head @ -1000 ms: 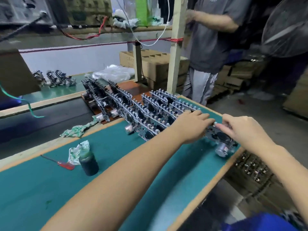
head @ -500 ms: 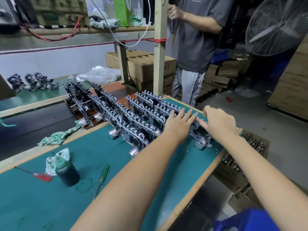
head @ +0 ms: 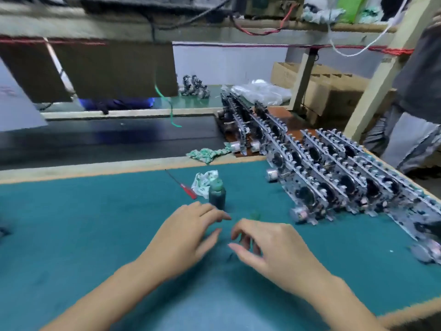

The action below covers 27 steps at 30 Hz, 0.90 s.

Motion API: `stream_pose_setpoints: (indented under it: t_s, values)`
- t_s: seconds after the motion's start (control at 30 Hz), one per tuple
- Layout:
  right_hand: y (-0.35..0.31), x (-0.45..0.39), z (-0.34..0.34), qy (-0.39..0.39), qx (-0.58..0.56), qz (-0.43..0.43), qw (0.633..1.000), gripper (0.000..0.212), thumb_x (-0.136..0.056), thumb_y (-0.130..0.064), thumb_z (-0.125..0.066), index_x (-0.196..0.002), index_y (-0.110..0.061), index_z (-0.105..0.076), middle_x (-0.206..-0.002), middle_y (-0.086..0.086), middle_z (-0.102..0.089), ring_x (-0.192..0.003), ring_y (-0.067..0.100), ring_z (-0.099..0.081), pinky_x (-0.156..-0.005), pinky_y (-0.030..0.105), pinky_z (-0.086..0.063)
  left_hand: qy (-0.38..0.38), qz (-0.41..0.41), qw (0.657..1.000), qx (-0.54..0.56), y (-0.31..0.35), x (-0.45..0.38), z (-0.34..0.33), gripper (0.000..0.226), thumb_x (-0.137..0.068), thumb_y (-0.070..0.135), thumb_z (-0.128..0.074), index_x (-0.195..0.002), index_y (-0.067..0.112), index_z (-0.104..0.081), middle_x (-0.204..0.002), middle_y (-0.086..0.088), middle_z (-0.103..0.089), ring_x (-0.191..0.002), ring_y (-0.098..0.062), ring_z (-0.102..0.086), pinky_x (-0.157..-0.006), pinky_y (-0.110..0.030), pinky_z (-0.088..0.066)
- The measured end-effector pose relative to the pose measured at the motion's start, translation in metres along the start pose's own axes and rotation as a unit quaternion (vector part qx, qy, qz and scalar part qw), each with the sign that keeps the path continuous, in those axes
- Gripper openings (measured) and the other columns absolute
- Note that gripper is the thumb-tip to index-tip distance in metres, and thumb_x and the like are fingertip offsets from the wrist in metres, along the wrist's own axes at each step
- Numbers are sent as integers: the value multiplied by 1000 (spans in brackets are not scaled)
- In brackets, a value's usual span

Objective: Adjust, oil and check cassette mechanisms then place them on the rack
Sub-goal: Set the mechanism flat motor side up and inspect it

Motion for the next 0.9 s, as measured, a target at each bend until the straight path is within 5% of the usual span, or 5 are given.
stream_pose_setpoints:
  t_s: [0.3,0.53,0.67,0.77,0.9]
  values:
    - [-155,-100,-111,-141,-32,239,960,25,-95,-38,-47,-112,-21,-54,-105,-1,-60,-103,20,-53,-78,38,-43,61,258,962,-72,-101,180,77,28,-89,38,-49,-107,24,-67,-99,13,-64,-92,-13,-60,-82,-30,-41]
    - [-266,-173,-154,-19,-35,308,951,42,-91,-12,-48,-133,-12,-46,-128,7,-49,-119,25,-42,-89,38,-40,112,336,898,-260,-143,250,159,38,-85,39,-56,-103,9,-71,-100,-7,-67,-91,-27,-61,-81,-40,-49]
    - [-293,-215,-177,16,101,311,945,50,-98,-12,-29,-148,-12,-19,-153,4,-26,-141,22,-19,-113,36,-16,91,413,854,-305,-169,249,174,51,-75,35,-77,-112,1,-66,-93,-17,-67,-83,-38,-63,-69,-47,-51]
    - [-295,-229,-186,6,168,323,931,41,-98,-12,-22,-137,-18,-35,-139,0,-42,-135,21,-29,-114,36,-14,37,477,829,-290,-185,244,172,58,-82,57,-58,-124,17,-57,-93,-8,-69,-89,-29,-65,-71,-37,-50]
    - [-284,-224,-168,41,189,385,902,44,-86,-10,-22,-108,-26,-55,-106,-7,-61,-105,13,-56,-103,29,-32,31,446,862,-238,-189,237,161,53,-82,59,-58,-121,24,-57,-82,1,-69,-84,-24,-65,-70,-32,-47]
Point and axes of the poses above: each hand's wrist, its own x-axis away from the middle knuckle, its own z-axis out of the back of the hand, y = z × x, the point moved 3 cm from there along -x, towards the middle knuckle
